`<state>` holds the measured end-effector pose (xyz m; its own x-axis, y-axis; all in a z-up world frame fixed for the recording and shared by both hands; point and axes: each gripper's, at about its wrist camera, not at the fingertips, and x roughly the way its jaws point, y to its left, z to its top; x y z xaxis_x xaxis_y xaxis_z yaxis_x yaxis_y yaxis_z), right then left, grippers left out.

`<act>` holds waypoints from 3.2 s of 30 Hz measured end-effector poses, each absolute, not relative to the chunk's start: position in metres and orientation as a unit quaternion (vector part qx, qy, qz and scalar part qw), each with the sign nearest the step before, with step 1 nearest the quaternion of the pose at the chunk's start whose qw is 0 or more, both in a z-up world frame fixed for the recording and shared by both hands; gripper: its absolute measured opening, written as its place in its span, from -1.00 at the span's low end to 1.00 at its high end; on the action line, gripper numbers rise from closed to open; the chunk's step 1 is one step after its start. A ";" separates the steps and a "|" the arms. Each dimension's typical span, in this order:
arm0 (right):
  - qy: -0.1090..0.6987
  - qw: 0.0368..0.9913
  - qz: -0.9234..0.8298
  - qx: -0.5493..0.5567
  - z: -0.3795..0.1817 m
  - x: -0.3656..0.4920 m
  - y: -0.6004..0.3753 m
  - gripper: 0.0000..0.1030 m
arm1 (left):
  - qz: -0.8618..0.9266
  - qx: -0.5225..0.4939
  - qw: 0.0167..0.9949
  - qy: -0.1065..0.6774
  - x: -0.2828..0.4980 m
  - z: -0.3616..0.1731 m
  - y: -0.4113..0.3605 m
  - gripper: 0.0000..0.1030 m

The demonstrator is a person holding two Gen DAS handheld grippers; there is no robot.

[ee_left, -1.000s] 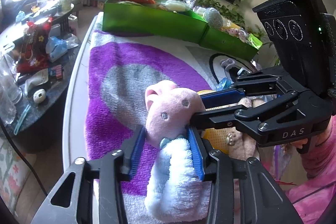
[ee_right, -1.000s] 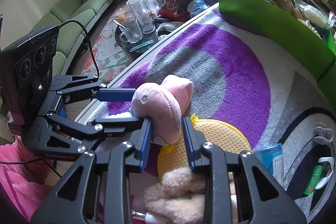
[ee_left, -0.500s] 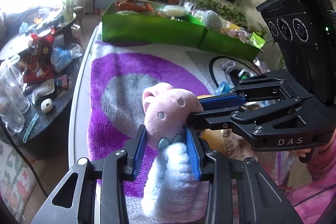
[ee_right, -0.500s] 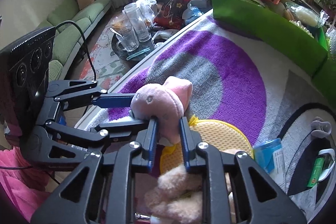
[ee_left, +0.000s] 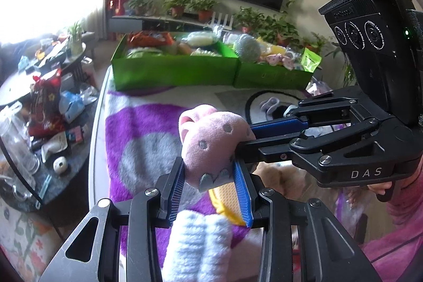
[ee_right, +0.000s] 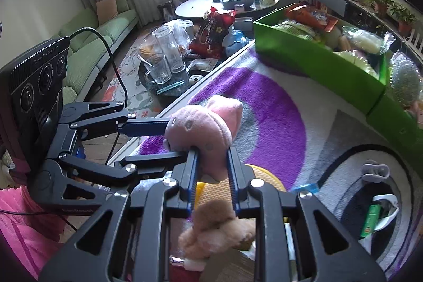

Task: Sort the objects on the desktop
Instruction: 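Lift the pink bunny plush with both tools toward the green boxes, then carry the pink bunny with both tools over the green box and lower it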

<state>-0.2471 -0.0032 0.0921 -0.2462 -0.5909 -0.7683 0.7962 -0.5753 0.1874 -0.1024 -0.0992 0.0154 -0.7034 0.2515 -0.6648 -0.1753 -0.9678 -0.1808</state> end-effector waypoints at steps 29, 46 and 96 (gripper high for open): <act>0.094 0.387 -0.833 0.384 0.147 -0.309 0.055 -0.56 | 0.930 -0.330 0.160 -0.003 -0.181 0.071 -0.053 -0.28; 0.092 0.364 -0.847 0.376 0.162 -0.362 0.065 -0.56 | 0.928 -0.326 0.178 -0.004 -0.244 0.087 -0.045 -0.28; 0.094 0.258 -0.846 0.457 0.108 -0.534 0.048 -0.87 | 0.898 -0.397 0.188 -0.030 -0.433 0.021 -0.060 -0.28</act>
